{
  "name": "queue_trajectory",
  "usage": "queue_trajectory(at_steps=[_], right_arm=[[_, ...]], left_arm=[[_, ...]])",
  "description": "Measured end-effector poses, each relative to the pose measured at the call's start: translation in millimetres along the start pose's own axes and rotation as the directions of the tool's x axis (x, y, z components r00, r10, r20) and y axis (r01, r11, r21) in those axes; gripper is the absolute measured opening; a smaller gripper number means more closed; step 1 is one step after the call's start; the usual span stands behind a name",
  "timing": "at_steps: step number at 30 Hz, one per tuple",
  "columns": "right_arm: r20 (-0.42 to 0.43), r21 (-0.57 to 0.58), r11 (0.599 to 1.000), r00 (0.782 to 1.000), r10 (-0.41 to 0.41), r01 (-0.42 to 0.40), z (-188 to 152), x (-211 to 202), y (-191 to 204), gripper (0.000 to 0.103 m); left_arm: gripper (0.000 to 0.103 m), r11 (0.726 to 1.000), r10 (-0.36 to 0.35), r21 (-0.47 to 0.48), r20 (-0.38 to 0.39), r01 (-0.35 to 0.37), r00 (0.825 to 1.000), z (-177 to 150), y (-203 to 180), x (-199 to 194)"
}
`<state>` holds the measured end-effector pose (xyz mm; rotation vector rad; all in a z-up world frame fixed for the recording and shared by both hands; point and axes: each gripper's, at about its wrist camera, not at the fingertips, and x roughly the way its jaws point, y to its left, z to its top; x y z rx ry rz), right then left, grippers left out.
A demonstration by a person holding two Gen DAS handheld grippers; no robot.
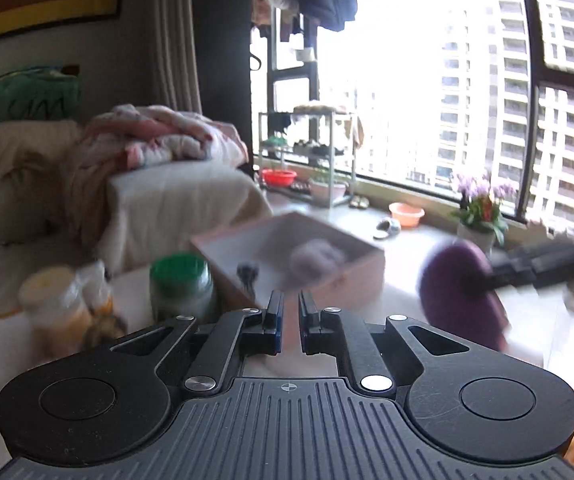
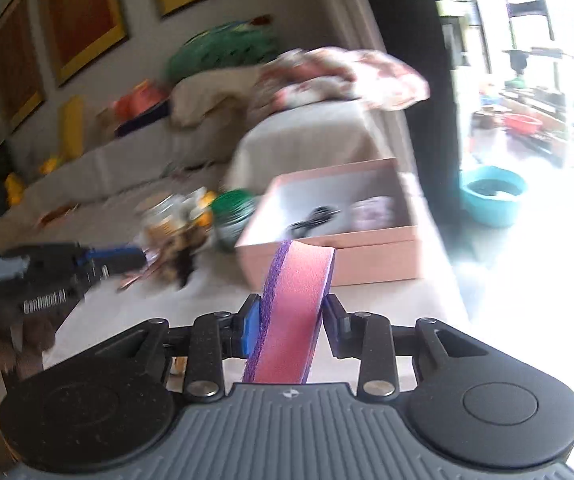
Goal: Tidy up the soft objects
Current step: 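Hold the sponge in the right tool while the left tool grasps the star hair tie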
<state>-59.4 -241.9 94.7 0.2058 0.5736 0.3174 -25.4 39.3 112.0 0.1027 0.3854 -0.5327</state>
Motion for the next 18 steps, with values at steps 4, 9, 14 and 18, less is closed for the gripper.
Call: queue_trajectory(at_steps=[4, 9, 14, 18], right_arm=[[0.001, -0.004, 1.0, 1.0, -0.021, 0.021, -11, 0, -16, 0.033], [-0.026, -0.079, 0.992, 0.995, -0.096, 0.094, -25, 26, -8, 0.033], [-0.032, -0.242, 0.962, 0.99, -0.135, 0.124, -39, 47, 24, 0.033], [-0.062, -0.252, 0.965, 0.994, -0.088, 0.069, -46, 55, 36, 0.037]], left_arm=[[0.012, 0.988, 0.021, -0.151, -0.089, -0.034, 0.996, 3, 16, 14], [0.014, 0.997, -0.039, -0.07, -0.213, 0.025, 0.976, -43, -1, 19], [0.015, 0.991, -0.079, 0.076, -0.309, 0.107, 0.948, -76, -31, 16], [0.017, 0.99, -0.053, 0.104, -0.347, 0.095, 0.936, -92, -39, 26]])
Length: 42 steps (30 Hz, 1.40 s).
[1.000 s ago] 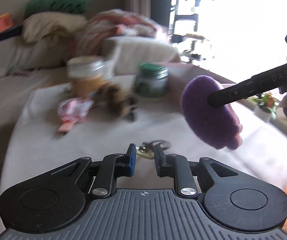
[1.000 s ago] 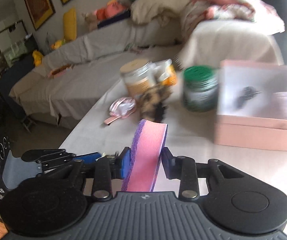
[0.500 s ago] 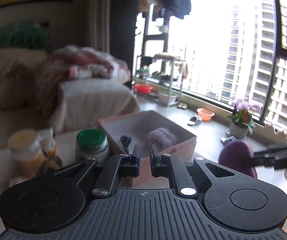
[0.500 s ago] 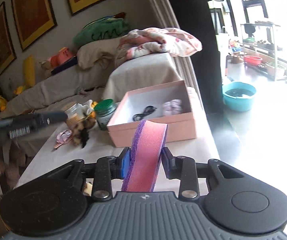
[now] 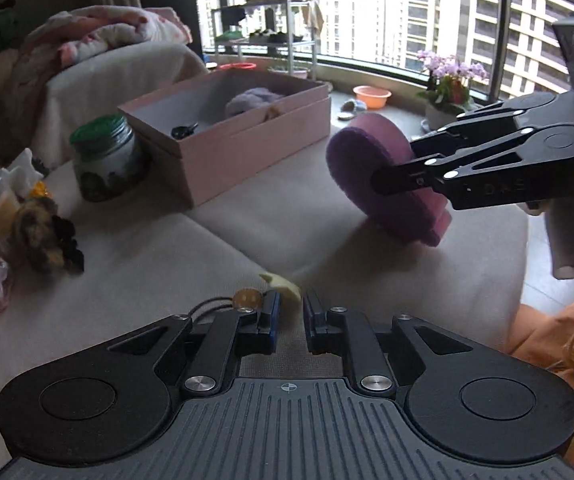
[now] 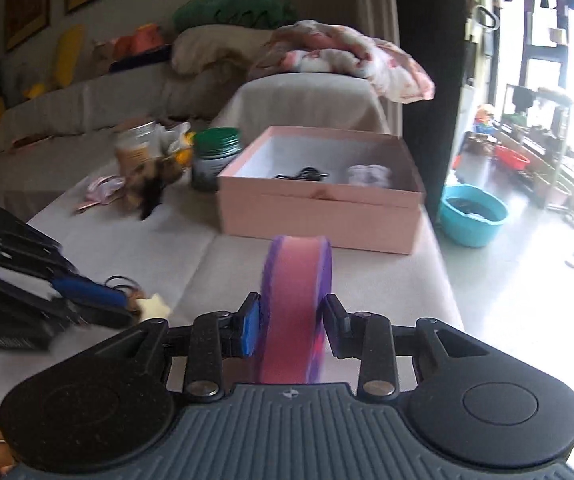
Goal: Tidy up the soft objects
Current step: 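Hold the sponge in the right tool while the left tool grasps the star hair tie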
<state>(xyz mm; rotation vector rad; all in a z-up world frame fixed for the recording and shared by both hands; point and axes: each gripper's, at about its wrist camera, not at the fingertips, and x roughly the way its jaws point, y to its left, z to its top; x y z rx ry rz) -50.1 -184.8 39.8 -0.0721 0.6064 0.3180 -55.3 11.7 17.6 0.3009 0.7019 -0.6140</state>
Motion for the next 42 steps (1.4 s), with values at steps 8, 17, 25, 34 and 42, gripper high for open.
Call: queue_trajectory(at_steps=[8, 17, 25, 34, 42], right_arm=[[-0.062, 0.022, 1.0, 0.998, 0.004, -0.003, -15, 12, 1, 0.062], [-0.074, 0.041, 0.999, 0.997, 0.006, -0.003, -34, 19, -1, 0.067], [-0.059, 0.004, 1.0, 0.998, -0.012, 0.012, -37, 18, 6, 0.071], [-0.057, 0.008, 1.0, 0.998, -0.004, 0.004, -38, 18, 4, 0.075], [-0.051, 0.009, 1.0, 0.999, 0.002, -0.002, -39, 17, 4, 0.075]], left_arm=[[0.017, 0.99, 0.106, -0.094, 0.037, -0.102, 0.994, 1, 12, 12], [0.021, 0.998, 0.004, -0.058, 0.031, -0.002, 1.0, 1, 16, -9], [0.02, 1.0, -0.015, -0.025, -0.078, 0.013, 0.997, 4, 23, 1], [0.051, 0.983, -0.169, 0.053, -0.104, 0.175, 0.98, 5, -4, 9], [0.059, 0.986, -0.164, 0.024, -0.071, 0.166, 0.984, 19, 3, 4]])
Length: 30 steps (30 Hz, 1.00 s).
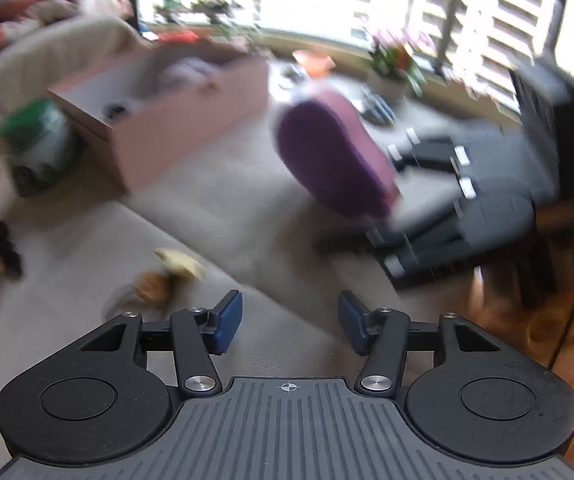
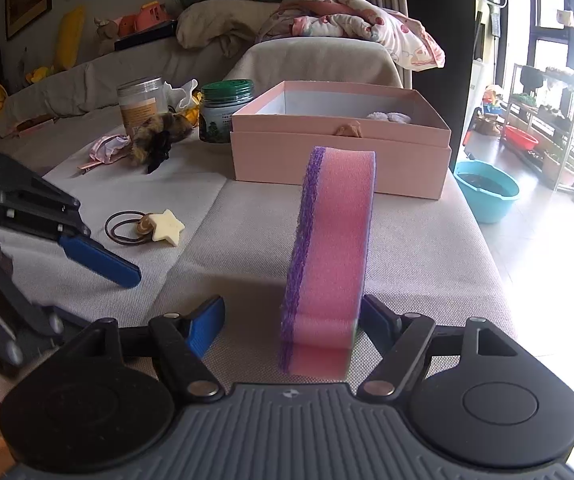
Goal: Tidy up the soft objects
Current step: 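Hold the sponge in the right tool while the left tool grasps the star hair tie, then lower the sponge and star hair tie into the pink box, opening both tools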
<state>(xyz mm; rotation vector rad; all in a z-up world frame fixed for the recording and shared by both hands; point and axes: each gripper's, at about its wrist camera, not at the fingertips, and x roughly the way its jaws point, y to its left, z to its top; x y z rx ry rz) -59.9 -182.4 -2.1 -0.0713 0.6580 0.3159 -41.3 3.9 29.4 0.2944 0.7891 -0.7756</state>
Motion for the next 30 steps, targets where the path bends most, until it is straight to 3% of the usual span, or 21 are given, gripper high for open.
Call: queue_trajectory(at_steps=[3, 6, 9, 12, 18, 19, 20, 21, 22, 23, 30], right_arm=[[0.003, 0.003, 1.0, 1.0, 0.001, -0.001, 0, 0, 0, 0.076], [0.003, 0.002, 1.0, 1.0, 0.001, -0.001, 0, 0, 1, 0.076], [0.003, -0.001, 1.0, 1.0, 0.001, -0.001, -1, 0, 1, 0.076], [-0.001, 0.005, 1.0, 1.0, 0.0, 0.0, 0, 0, 1, 0.076], [0.052, 0.003, 1.0, 0.998, -0.031, 0.03, 14, -6, -1, 0.075], [0.061, -0.003, 0.999, 0.997, -0.039, 0.04, 17, -6, 0, 0.072], [0.066, -0.007, 0.999, 0.997, -0.048, 0.048, 19, -6, 0, 0.068], [0.06, -0.01, 0.998, 0.997, -0.056, 0.057, 22, -6, 0, 0.054], [0.044, -0.016, 0.998, 0.997, -0.066, 0.067, 24, -4, -1, 0.037], [0.032, -0.019, 0.997, 0.997, -0.071, 0.072, 26, -4, -2, 0.033], [0.075, 0.004, 0.999, 0.996, -0.042, 0.042, 35, -38, -22, 0.031]], left_arm=[[0.056, 0.989, 0.123, -0.083, 0.061, -0.118, 0.99, 7, 19, -3], [0.056, 0.976, 0.176, -0.136, 0.017, -0.172, 0.984, 8, 35, 13], [0.054, 0.975, 0.194, -0.11, -0.012, -0.194, 0.981, 6, 37, 25], [0.046, 0.979, 0.185, -0.089, -0.007, -0.184, 0.983, 7, 34, 25], [0.045, 0.974, 0.195, -0.117, -0.016, -0.195, 0.981, 7, 31, 24], [0.043, 0.973, 0.199, -0.117, -0.009, -0.198, 0.98, 7, 30, 25], [0.034, 0.973, 0.198, -0.124, 0.0, -0.197, 0.98, 7, 29, 26], [0.022, 0.972, 0.2, -0.128, 0.012, -0.197, 0.98, 6, 28, 26], [0.022, 0.972, 0.202, -0.129, 0.02, -0.197, 0.979, 6, 25, 27], [0.022, 0.973, 0.201, -0.126, 0.029, -0.195, 0.979, 5, 22, 27], [0.021, 0.986, 0.145, -0.104, 0.111, -0.133, 0.983, -3, 4, 15]])
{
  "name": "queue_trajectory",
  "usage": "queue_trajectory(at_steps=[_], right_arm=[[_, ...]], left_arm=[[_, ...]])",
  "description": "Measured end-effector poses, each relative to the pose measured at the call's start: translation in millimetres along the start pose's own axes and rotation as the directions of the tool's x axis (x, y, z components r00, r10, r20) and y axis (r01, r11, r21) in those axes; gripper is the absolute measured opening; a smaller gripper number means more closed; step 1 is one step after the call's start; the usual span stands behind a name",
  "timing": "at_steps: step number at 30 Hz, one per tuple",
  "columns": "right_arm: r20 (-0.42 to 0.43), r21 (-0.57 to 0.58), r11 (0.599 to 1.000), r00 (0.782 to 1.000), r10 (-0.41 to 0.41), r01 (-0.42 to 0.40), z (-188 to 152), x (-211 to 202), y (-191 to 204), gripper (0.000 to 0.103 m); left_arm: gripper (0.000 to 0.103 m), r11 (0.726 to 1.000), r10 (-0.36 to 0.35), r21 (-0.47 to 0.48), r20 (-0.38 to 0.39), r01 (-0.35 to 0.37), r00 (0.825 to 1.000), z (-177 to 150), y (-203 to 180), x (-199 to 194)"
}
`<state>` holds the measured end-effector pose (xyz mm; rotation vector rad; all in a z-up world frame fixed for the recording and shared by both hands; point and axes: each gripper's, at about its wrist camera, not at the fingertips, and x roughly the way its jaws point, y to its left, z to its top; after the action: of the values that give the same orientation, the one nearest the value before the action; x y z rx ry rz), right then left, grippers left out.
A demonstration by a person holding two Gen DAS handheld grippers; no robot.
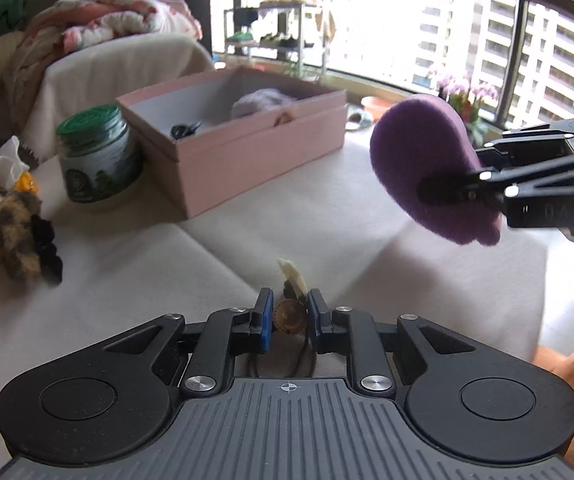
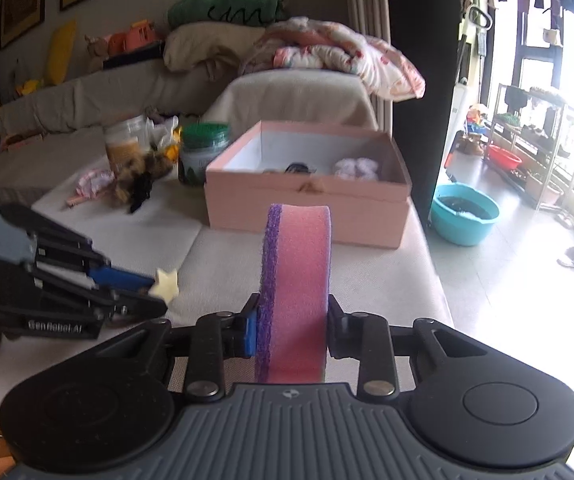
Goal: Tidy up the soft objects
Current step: 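Lower the sponge and star hair tie into the pink box, opening both tools, then grasp the pink cloth with the right tool while the left tool grasps the pink hair clip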
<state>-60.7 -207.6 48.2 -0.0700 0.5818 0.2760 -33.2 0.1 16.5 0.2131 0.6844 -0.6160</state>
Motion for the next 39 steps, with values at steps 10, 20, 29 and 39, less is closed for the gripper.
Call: queue_trajectory(at_steps=[10, 20, 29, 39], right_arm=[[0.163, 0.066, 0.989, 0.98, 0.118, -0.13, 116, -13, -40, 0.031], [-0.073, 0.338, 0.926, 0.976, 0.206, -0.17, 203, 145, -94, 0.049], [-0.065, 0.051, 0.999, 0.998, 0.004, 0.0, 189, 144, -37, 0.056], [0.067, -0.086, 0.984, 0.985, 0.16, -0.154, 183, 144, 88, 0.071]], left_arm=[[0.022, 1.0, 0.028, -0.002, 0.295, -0.029, 0.955, 96, 20, -27], [0.024, 0.883, -0.09, -0.439, 0.189, 0.166, 0.978, 149, 130, 74], [0.024, 0.904, 0.178, -0.422, 0.238, -0.063, 0.955, 87, 189, -28], [0.024, 0.732, 0.427, -0.627, 0.119, -0.265, 0.896, -14, 257, -96]])
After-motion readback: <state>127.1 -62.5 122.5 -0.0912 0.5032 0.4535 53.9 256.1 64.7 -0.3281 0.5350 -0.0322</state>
